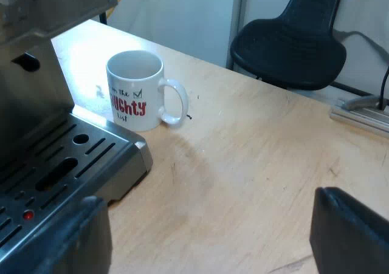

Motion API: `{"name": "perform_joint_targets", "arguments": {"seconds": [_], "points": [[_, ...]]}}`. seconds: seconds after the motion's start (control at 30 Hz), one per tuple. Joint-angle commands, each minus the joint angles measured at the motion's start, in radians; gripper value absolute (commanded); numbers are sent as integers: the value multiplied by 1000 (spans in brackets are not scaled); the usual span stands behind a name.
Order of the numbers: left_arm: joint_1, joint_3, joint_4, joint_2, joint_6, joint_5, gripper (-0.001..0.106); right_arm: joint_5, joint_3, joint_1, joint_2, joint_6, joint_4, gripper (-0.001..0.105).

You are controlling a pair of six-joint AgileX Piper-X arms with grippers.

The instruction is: Place mug into machine

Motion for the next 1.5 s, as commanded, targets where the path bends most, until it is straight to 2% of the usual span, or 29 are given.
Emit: {"name": "perform_joint_targets", "arguments": {"seconds": [0.03,0.27,0.73,0.93,1.43,1.5], "points": [[-5,-9,-18,1,-3,-9,69,-9,-6,-2,30,2,-13,64],[-5,-9,-18,1,-3,-9,69,-9,68,-2,121,71,-92,64],[-5,-9,-18,1,-3,-9,69,-31,281,1,195,73,-359,64],[-5,-9,-18,1,-3,-9,69,-31,365,1,224,147,-529,64],[-5,-9,-18,4,-3,-9,69,-31,519,1,322,148,-939,64],[-5,-9,-18,11,-3,-9,69,-21,530,16,331,123,-997,61]]}}
